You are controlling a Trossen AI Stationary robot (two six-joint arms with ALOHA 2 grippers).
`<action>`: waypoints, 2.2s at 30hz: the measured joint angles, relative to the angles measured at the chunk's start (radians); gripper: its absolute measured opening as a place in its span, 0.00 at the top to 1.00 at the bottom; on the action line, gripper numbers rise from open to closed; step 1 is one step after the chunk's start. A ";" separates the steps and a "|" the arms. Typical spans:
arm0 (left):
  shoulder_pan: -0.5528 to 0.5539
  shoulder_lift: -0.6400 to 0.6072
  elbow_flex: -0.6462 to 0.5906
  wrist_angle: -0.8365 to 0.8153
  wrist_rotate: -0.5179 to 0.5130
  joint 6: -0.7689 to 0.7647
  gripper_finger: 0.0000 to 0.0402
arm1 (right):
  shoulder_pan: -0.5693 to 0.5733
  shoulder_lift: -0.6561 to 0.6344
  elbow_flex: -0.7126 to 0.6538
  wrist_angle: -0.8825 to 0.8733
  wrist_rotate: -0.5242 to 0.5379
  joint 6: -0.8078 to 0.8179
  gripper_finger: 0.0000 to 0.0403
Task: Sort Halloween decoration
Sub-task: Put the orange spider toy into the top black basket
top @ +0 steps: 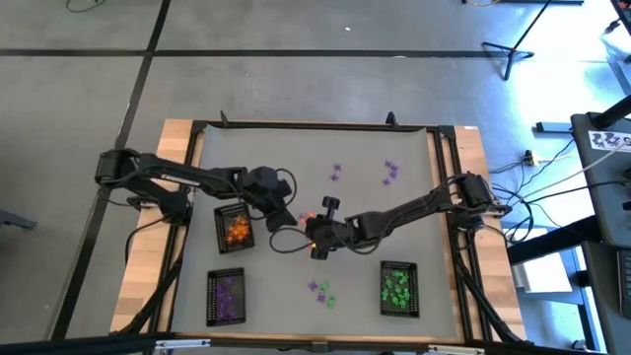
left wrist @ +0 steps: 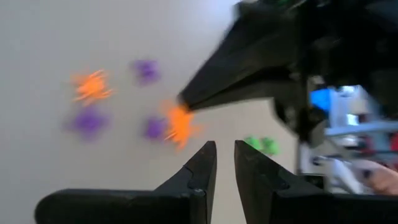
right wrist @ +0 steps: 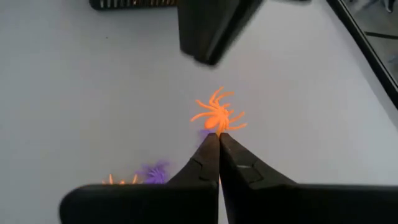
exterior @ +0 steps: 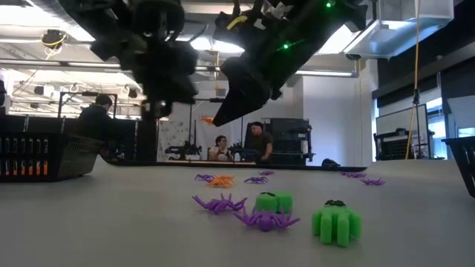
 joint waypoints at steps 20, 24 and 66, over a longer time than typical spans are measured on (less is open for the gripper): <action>0.088 0.096 0.000 0.100 0.069 -0.131 0.87 | 0.046 -0.001 0.001 -0.001 0.086 -0.009 1.00; 0.088 0.096 0.000 0.100 0.079 -0.139 0.87 | 0.046 -0.001 0.001 -0.001 0.108 -0.016 1.00; 0.059 0.096 0.000 0.098 0.194 -0.146 1.00 | 0.044 -0.002 0.001 0.069 0.042 -0.087 0.92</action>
